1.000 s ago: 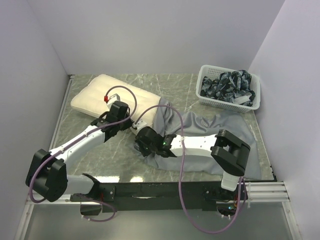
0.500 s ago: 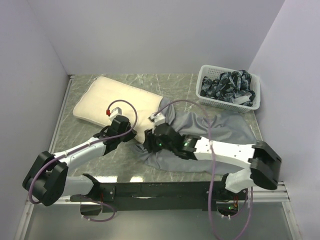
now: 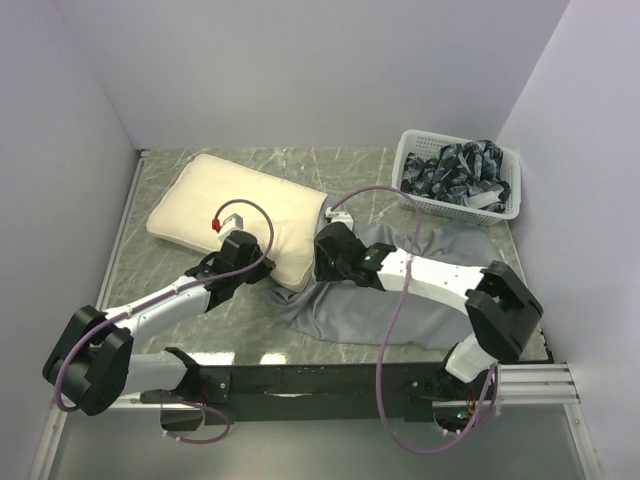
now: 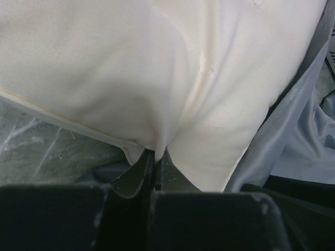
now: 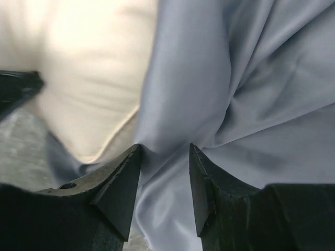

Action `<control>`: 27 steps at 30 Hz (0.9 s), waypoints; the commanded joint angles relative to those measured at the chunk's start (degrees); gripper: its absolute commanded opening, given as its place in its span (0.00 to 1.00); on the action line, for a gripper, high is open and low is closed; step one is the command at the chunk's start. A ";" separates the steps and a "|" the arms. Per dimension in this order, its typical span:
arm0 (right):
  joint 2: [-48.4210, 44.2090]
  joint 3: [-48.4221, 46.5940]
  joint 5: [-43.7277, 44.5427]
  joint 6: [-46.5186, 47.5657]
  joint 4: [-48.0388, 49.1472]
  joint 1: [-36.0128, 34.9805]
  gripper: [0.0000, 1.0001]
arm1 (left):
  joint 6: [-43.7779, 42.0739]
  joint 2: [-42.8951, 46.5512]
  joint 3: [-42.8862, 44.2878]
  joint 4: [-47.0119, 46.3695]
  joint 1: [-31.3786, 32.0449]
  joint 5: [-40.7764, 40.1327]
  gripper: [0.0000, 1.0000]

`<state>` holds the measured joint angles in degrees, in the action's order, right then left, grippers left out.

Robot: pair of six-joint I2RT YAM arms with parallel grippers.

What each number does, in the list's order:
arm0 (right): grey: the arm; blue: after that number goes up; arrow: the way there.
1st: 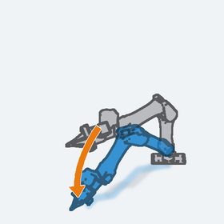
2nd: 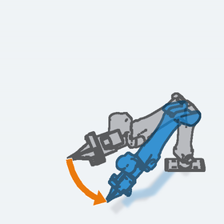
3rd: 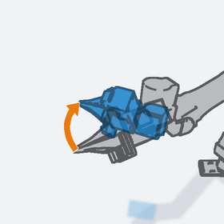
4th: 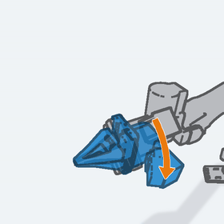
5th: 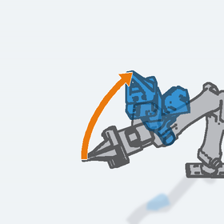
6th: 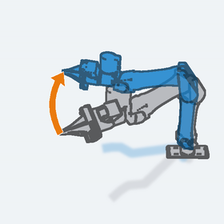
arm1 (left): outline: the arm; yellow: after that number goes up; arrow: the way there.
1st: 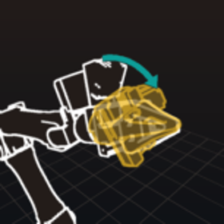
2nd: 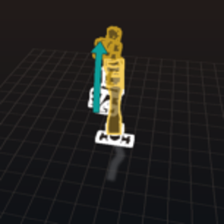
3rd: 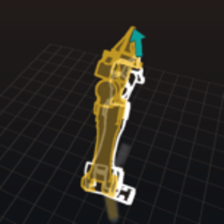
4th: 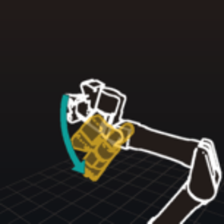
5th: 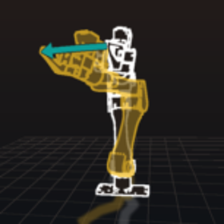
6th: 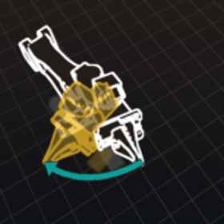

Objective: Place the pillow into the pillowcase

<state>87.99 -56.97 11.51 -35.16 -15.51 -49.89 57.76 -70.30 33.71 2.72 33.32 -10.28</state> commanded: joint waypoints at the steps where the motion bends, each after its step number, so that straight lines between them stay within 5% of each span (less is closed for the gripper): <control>1: 3.94 -2.97 -0.87 -0.97 -0.75 -0.21 0.48 | -0.01 1.40 0.12 -1.32 0.96 3.60 0.01; 5: 1.59 -5.34 -1.66 -0.62 -1.89 -0.56 0.12 | -0.63 1.40 0.91 -1.23 1.04 3.52 0.01; 8: -1.67 -8.75 -3.59 -0.26 -3.03 -2.31 0.06 | -1.24 0.78 1.88 -1.23 1.04 4.04 0.01; 22: -0.36 -10.63 -6.77 -2.99 0.30 -3.90 0.02 | 4.89 1.39 3.03 -4.30 8.51 3.96 0.01; 27: -2.37 -4.47 -3.25 -3.60 0.39 -2.23 0.10 | 9.12 6.04 -1.98 -3.00 10.45 1.51 0.09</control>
<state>87.48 -64.64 6.11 -37.80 -16.56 -53.06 62.04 -69.47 34.26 2.81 42.19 -8.69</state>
